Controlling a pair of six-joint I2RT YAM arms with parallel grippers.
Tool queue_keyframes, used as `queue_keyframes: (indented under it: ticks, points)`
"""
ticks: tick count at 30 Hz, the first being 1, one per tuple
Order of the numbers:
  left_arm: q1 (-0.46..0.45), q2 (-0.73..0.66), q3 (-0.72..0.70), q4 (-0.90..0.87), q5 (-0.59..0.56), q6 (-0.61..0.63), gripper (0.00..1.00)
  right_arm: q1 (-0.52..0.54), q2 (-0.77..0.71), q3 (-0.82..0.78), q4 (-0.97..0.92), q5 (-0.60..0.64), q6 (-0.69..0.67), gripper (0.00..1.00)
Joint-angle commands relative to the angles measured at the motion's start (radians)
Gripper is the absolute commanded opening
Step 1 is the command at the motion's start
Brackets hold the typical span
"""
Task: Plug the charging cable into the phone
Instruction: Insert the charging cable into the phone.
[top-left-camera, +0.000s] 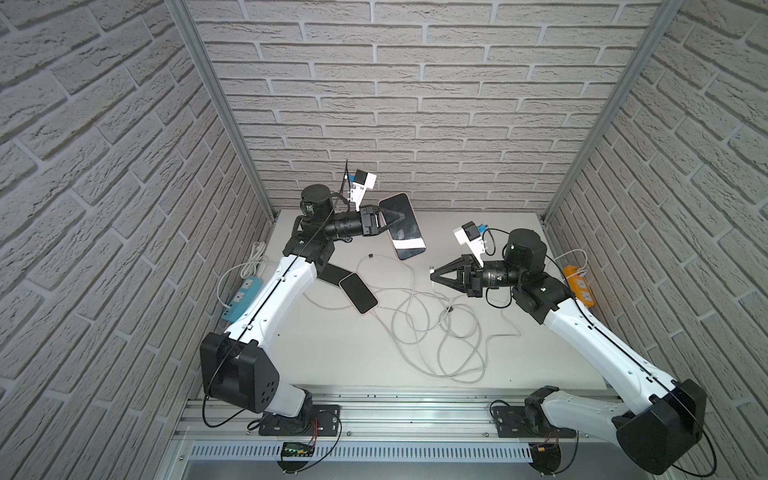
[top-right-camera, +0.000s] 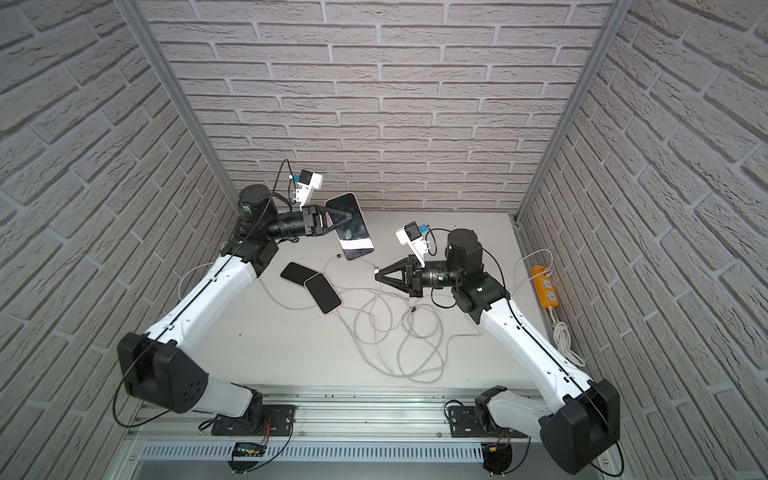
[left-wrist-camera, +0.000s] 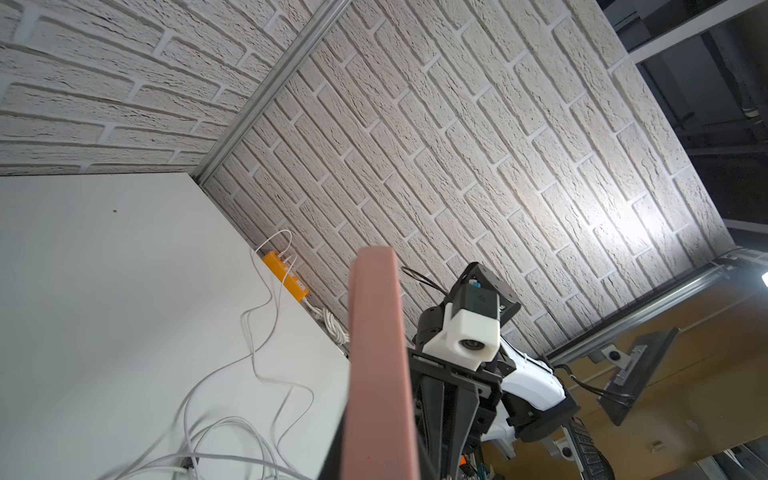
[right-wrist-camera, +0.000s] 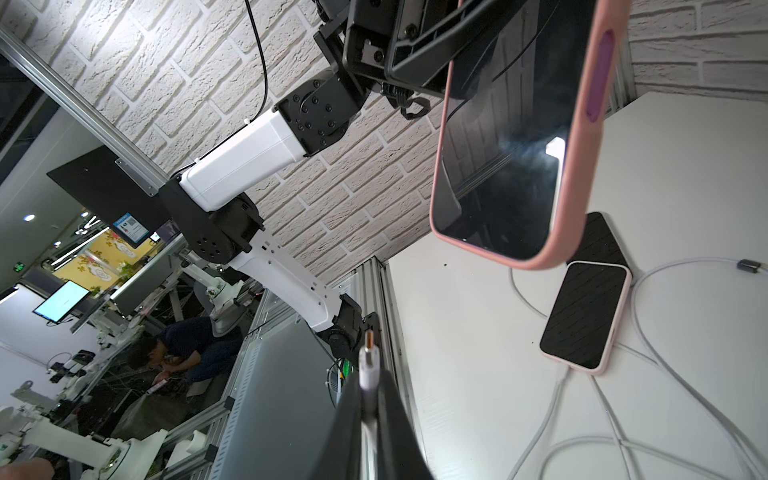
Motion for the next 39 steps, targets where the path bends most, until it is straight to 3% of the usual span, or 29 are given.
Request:
queue_keyframes:
  ticks: [1, 18, 39]
  points:
    - [-0.020, 0.010, 0.066, 0.086, 0.035, 0.003, 0.00, -0.002, 0.024, 0.021, 0.027, -0.052, 0.049, 0.03]
    - [-0.059, 0.027, 0.059, 0.143, 0.055, -0.024, 0.00, -0.002, 0.117, 0.015, 0.234, -0.054, 0.184, 0.03]
    - [-0.072, 0.029, 0.046, 0.133, 0.093, -0.020, 0.00, -0.004, 0.105, 0.012, 0.219, -0.067, 0.153, 0.03]
